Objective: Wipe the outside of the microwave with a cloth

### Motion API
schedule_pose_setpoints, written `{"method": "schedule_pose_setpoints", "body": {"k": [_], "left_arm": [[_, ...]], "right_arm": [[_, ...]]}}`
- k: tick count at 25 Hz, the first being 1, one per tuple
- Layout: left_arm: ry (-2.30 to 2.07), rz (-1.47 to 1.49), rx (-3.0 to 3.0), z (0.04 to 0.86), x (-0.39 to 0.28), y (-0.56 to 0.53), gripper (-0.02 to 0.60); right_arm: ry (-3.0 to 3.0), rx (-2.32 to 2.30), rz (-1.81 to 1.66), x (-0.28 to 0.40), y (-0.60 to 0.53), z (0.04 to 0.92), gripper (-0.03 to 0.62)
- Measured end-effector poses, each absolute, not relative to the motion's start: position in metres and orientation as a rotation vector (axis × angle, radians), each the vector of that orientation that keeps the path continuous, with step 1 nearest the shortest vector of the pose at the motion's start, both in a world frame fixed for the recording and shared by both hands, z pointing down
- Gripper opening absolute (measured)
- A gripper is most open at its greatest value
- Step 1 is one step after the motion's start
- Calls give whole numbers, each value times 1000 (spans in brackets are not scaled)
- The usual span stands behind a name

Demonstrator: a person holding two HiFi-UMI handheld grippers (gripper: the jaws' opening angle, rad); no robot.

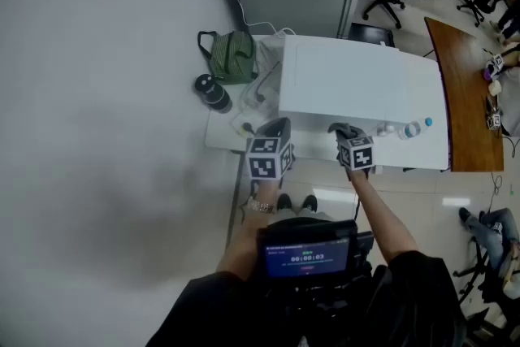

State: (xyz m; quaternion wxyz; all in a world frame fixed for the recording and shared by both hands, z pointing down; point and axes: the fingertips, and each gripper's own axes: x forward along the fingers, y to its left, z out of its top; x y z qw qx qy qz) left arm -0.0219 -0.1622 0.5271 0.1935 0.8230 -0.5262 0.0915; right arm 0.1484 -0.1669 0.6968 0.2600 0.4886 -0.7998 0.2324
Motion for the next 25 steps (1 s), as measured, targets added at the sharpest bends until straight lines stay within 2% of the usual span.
{"method": "schedule_pose_setpoints", "body": {"k": [6, 10, 13, 18, 25], "left_arm": [[-1601, 261, 2202, 527, -71, -134, 0], [-1698, 266, 2122, 529, -110, -122, 0], [-1730, 262, 2092, 529, -121, -119, 0], [-1681, 264, 2141, 524, -103, -135, 0], [-1511, 273, 2274, 522, -36, -151, 0]], "right_arm": [[-2243, 953, 690, -14, -150, 740, 14], [-2186, 907, 757, -59, -160, 755, 14], [-2139, 989, 810, -38, -173, 764, 14], [-2083, 1088, 880, 33, -178, 765, 14], [-1927, 1301, 861, 181, -160, 765, 14]]}}
